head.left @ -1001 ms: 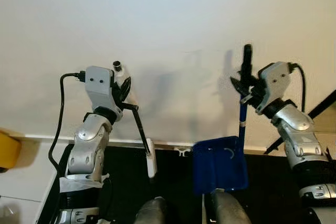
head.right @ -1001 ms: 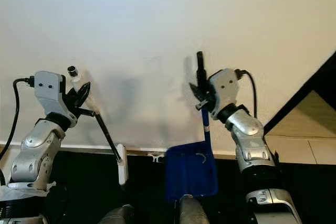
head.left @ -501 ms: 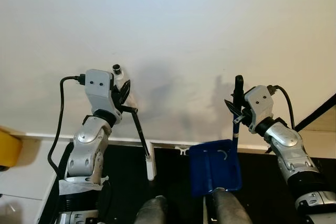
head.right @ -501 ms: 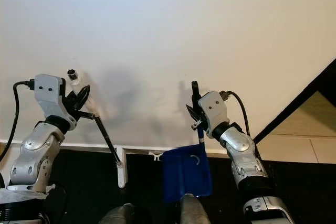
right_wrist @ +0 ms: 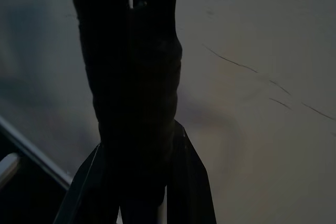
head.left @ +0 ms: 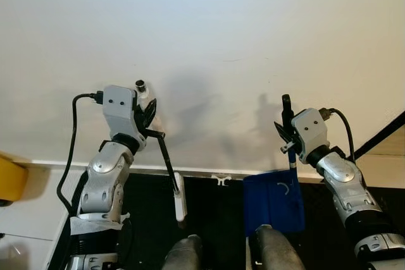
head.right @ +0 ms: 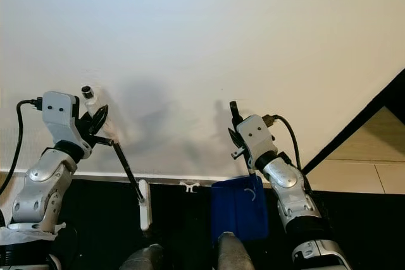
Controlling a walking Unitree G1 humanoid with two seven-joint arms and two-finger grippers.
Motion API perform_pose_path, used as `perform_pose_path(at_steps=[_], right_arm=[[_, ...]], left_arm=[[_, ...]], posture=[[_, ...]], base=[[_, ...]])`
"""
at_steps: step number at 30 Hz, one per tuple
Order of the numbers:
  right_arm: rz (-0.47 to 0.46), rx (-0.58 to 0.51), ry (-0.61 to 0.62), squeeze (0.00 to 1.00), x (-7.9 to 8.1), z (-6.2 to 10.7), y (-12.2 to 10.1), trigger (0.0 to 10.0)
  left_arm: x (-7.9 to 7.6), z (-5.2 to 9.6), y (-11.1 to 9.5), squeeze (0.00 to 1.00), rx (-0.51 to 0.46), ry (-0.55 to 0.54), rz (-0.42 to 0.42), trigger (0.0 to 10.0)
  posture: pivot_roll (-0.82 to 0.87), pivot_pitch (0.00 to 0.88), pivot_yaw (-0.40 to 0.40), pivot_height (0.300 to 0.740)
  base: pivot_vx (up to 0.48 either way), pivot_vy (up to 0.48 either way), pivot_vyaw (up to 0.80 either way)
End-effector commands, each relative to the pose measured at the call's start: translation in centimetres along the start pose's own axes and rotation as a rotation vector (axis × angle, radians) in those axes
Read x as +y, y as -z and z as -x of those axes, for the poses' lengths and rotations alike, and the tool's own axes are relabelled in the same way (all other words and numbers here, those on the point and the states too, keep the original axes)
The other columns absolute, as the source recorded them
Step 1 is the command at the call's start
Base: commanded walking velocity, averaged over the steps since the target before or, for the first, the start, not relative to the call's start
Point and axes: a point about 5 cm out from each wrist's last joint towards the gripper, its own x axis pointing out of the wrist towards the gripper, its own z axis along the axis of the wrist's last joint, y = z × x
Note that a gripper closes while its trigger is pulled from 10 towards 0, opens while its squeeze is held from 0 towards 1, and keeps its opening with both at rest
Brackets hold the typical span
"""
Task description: Sweep floor
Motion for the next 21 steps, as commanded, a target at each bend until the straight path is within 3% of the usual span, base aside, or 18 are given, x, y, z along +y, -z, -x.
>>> perform_pose_path(at_steps=[1, 8, 21], right_arm=[[0.022, -0.017, 0.050, 0.00, -0.2, 0.0, -0.1, 10.0], [0.027, -0.028, 0.091, 0.00, -0.1, -0.3, -0.3, 10.0], [-0.075, -0.055, 0.129, 0.00, 1.6, -1.4, -0.9, 10.0]], left_arm=[[0.8, 0.2, 0.2, 0.00, -0.006, 0.002, -0.024, 10.0], [1.1, -0.2, 1.1, 0.00, 0.011, 0.029, -0.043, 10.0], [1.0, -1.8, 2.7, 0.00, 0.041, 0.055, -0.069, 10.0]], posture=[[0.04, 0.191, 0.089, 0.740], [0.03, 0.200, 0.082, 0.740], [0.02, 0.198, 0.070, 0.740]], base=[[0.000, 0.000, 0.00], [0.000, 0.000, 0.00], [0.000, 0.000, 0.00]])
